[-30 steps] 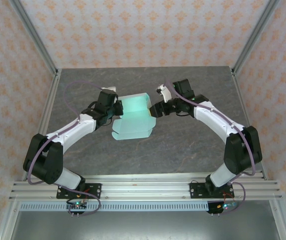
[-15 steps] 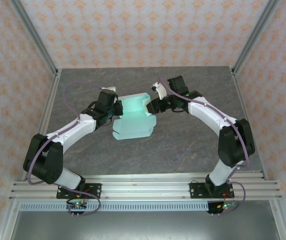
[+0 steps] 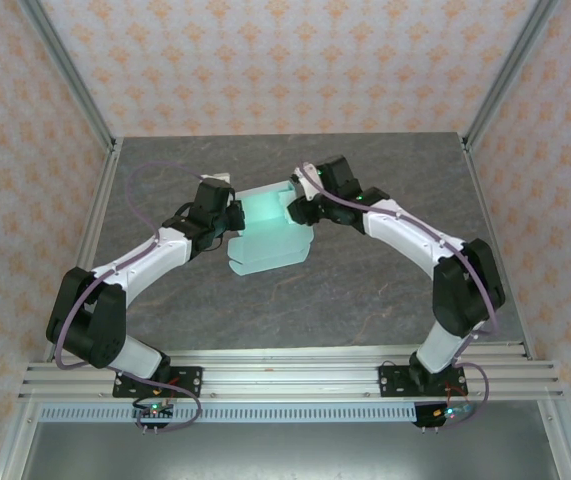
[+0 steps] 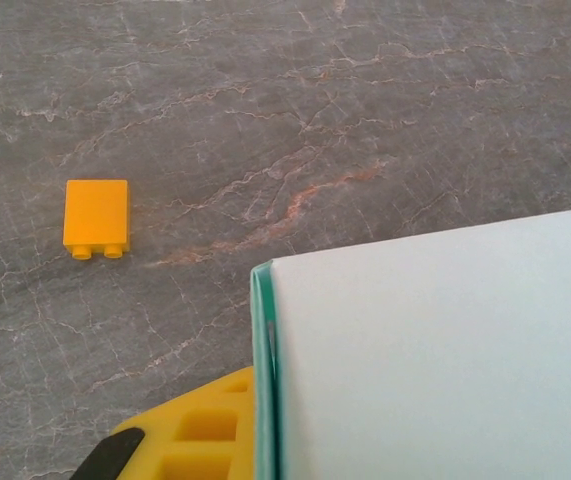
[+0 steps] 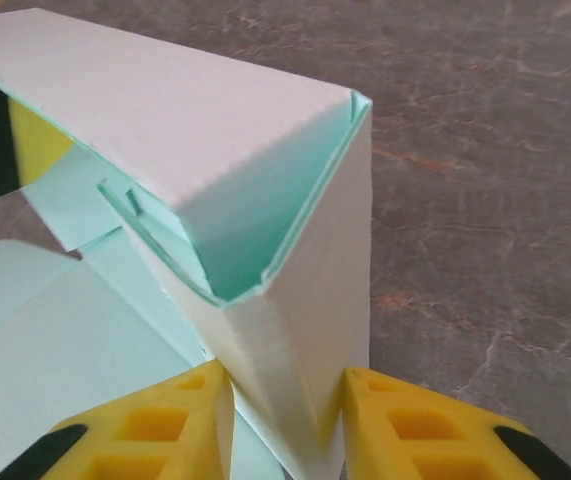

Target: Fold the paper box

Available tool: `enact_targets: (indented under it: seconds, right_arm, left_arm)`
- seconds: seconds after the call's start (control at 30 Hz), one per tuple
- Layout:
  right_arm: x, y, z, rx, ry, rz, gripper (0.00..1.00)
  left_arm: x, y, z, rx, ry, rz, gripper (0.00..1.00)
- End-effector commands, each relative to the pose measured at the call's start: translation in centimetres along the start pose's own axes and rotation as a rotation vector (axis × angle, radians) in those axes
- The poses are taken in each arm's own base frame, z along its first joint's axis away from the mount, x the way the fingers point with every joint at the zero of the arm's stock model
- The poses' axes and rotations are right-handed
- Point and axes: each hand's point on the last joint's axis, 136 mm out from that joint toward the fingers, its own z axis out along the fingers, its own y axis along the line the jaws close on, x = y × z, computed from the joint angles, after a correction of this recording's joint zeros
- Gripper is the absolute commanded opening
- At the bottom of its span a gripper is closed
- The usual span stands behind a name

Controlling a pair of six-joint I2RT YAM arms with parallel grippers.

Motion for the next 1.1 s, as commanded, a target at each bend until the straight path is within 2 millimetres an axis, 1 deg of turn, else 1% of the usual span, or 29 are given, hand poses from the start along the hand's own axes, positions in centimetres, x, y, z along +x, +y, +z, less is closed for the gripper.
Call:
enact_targets:
  seconds: [0.0, 0.27, 0.4, 0.6, 0.8, 0.97, 1.07]
  right_arm:
    - [-2.3, -2.3, -0.4, 0.217, -0.1, 0.02, 0.28]
    - [-2.9, -2.6, -0.8, 0.465, -0.15, 0.057, 0.2]
    - [-2.9, -2.9, -1.2, 0.62, -0.154, 0.057, 0.12]
    - [-2.5, -3.4, -2.0, 0.837, -0.16, 0.055, 0.04]
    - [-2.2, -4.1, -2.8, 0.921, -0.164, 0.102, 0.03]
    - [-1.9, -4.6, -3.3, 0.974, -0.167, 0.103, 0.03]
    - [-2.0, -4.4, -3.0, 0.951, -0.163, 0.097, 0.06]
  left_arm:
    - [-1.0, -1.7, -0.9, 0.067, -0.015, 0.016, 0.01]
    - [-0.9, -1.7, -0.7, 0.065, -0.009, 0.016, 0.01]
    - [-0.9, -1.7, -0.6, 0.061, -0.009, 0.01, 0.01]
    - [-1.1, -1.5, -0.5, 0.047, -0.015, -0.002, 0.01]
    - [-1.2, -0.8, -0.1, 0.01, -0.021, -0.01, 0.01]
    - [-0.9, -0.5, 0.1, -0.007, -0.018, -0.014, 0.01]
    - [-0.9, -0.5, 0.1, -0.011, -0.019, -0.012, 0.01]
